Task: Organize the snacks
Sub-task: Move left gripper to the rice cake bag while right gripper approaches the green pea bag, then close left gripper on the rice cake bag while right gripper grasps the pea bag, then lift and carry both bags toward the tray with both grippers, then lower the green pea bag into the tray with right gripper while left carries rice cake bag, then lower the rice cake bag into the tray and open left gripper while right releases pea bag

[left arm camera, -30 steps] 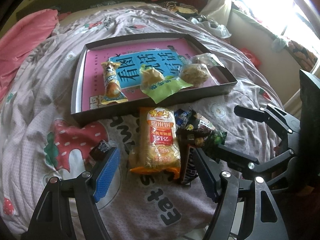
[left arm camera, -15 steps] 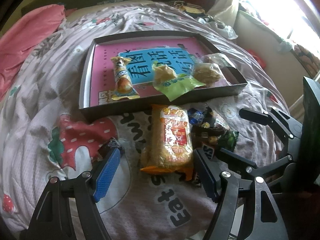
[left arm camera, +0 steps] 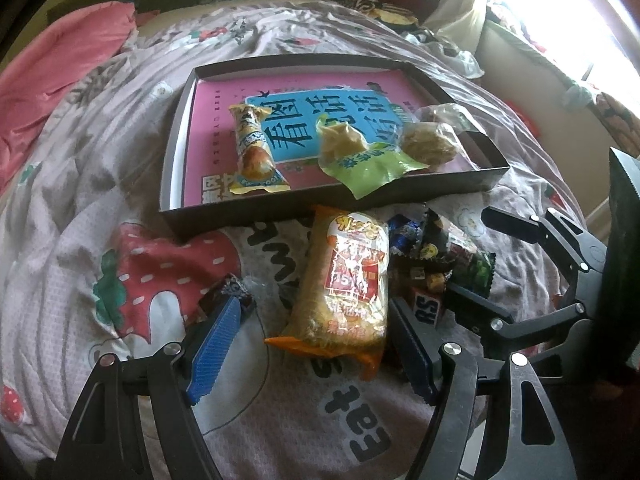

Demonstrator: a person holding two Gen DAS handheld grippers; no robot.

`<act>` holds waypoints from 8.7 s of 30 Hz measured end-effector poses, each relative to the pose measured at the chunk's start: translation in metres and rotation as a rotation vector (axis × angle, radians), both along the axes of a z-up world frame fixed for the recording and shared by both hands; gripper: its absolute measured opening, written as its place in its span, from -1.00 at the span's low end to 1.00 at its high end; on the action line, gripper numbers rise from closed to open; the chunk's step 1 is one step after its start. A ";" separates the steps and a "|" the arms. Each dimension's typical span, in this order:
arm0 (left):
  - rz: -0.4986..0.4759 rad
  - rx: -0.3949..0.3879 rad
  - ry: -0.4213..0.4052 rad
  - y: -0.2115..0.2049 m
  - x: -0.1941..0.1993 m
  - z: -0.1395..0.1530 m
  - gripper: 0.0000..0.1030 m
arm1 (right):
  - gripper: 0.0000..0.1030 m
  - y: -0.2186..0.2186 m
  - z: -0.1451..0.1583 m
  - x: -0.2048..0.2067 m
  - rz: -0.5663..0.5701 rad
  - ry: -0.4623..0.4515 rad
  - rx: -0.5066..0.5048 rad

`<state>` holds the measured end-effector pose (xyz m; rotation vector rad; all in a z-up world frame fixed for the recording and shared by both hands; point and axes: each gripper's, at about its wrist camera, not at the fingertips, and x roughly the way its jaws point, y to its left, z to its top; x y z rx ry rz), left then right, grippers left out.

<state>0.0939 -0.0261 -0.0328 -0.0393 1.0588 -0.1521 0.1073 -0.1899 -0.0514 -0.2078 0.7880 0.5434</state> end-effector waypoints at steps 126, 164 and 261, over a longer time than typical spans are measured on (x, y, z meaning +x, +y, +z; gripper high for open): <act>0.113 -0.144 -0.203 0.018 0.005 0.086 -0.25 | -0.27 -0.103 0.051 0.025 -0.163 -0.024 0.545; 0.158 -0.121 -0.143 0.004 0.061 0.043 -0.25 | -0.27 -0.096 0.034 0.056 -0.189 0.003 0.439; 0.163 -0.043 -0.129 -0.005 0.093 0.008 -0.25 | -0.34 -0.075 0.020 0.078 -0.126 -0.004 0.358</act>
